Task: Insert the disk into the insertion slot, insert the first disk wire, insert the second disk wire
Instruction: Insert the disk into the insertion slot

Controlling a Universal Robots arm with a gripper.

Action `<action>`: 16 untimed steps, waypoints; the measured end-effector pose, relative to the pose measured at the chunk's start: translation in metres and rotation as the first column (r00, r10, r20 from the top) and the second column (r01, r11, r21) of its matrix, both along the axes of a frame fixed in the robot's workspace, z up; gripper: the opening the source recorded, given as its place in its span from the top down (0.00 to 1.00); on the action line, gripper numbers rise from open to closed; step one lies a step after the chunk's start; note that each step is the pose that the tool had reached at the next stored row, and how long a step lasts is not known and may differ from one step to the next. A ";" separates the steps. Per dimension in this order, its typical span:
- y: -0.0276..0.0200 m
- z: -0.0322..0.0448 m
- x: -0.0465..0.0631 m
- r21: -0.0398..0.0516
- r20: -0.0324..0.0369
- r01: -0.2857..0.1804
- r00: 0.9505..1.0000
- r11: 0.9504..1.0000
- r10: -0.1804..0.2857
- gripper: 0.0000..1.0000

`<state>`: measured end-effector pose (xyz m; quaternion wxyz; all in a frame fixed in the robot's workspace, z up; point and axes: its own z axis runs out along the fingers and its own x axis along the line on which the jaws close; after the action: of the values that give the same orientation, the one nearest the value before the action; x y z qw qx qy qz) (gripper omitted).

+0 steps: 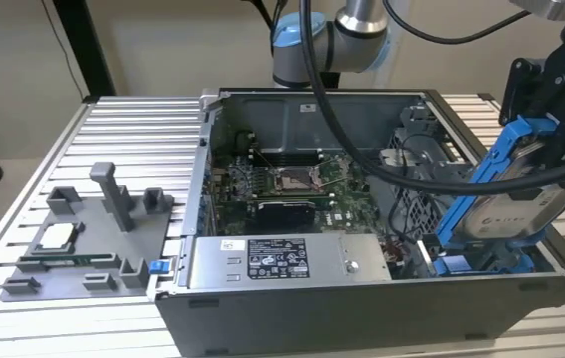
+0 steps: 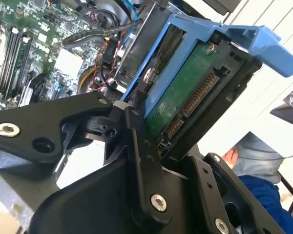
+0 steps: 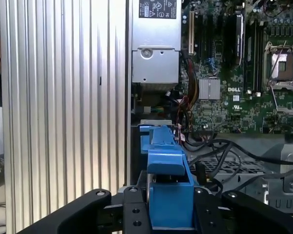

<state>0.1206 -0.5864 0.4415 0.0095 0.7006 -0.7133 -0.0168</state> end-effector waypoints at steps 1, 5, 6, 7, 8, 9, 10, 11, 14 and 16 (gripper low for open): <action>0.0001 -0.0017 0.000 0.002 0.000 0.000 1.000 1.000 0.000 1.00; 0.0004 -0.0077 0.000 0.009 0.000 0.000 1.000 1.000 0.000 1.00; 0.0005 -0.0085 0.000 0.009 0.000 0.000 1.000 1.000 0.000 1.00; 0.0006 -0.0089 0.000 0.010 0.000 0.000 1.000 1.000 0.000 1.00; 0.0006 -0.0089 0.000 0.010 0.000 0.000 1.000 1.000 0.000 1.00; 0.0006 -0.0089 0.000 0.010 0.000 0.000 1.000 1.000 0.000 1.00; 0.0006 -0.0089 0.000 0.010 0.000 0.000 1.000 1.000 0.000 1.00; 0.0006 -0.0090 0.000 0.010 0.000 0.000 1.000 1.000 0.000 1.00; 0.0007 -0.0091 0.000 0.010 0.000 0.000 1.000 1.000 0.000 1.00; 0.0012 -0.0098 0.000 0.010 0.000 0.000 1.000 1.000 0.000 1.00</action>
<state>0.1207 -0.5852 0.4318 0.0060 0.7005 -0.7133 -0.0202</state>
